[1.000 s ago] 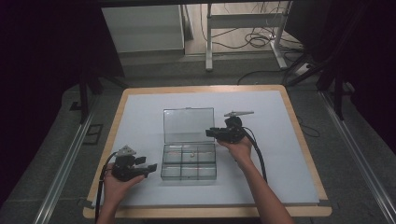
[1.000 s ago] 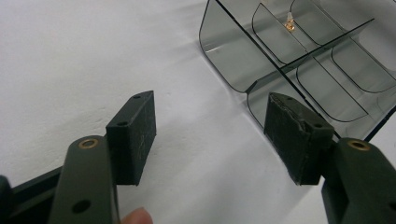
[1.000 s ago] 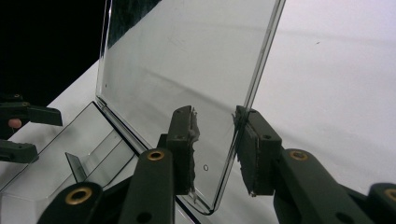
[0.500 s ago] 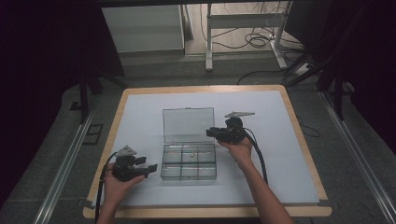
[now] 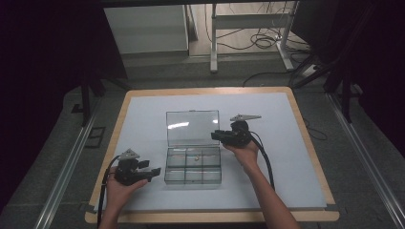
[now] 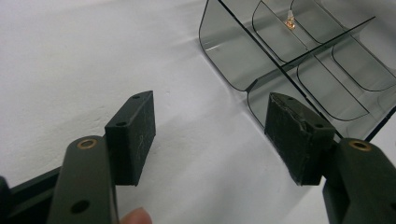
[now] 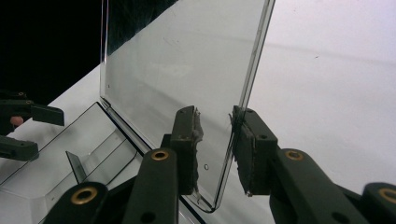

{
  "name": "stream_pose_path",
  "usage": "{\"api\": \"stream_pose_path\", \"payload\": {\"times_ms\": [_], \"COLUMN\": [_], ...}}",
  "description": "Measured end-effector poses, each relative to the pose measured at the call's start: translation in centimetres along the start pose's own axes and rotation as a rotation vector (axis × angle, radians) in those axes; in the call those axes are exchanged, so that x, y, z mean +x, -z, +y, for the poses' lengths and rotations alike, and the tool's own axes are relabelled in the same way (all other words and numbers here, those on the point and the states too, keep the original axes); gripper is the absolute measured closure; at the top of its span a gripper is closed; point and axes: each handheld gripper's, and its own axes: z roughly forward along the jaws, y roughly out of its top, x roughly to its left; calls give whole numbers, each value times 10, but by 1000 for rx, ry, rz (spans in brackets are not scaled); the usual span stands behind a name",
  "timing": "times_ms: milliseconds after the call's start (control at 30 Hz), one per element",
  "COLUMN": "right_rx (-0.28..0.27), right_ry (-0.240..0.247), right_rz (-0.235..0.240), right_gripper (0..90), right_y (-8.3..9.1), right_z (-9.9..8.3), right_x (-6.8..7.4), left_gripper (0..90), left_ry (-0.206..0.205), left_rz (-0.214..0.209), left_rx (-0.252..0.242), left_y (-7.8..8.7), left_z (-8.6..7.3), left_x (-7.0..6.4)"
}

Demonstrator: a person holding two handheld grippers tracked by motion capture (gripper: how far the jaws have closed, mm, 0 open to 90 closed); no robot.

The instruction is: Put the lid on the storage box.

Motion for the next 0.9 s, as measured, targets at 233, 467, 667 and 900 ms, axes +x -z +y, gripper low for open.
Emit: {"api": "stream_pose_path", "payload": {"times_ms": [233,467,667,900], "right_rx": [-8,-14,-18,-28], "right_ry": [3,6,6,8], "right_rz": [0,-1,-2,4], "right_gripper": [697,697,697,702], "right_y": [1,1,2,2], "right_z": [-1,-1,-1,-2], "right_x": [1,1,2,1], "left_gripper": [344,343,343,343], "left_ry": [3,3,3,1], "left_rz": [-2,-2,-3,-3], "left_rx": [2,1,0,4], "left_y": [-1,-1,-1,-1], "left_z": [0,0,0,0], "left_x": [-1,-1,-1,-1]}}
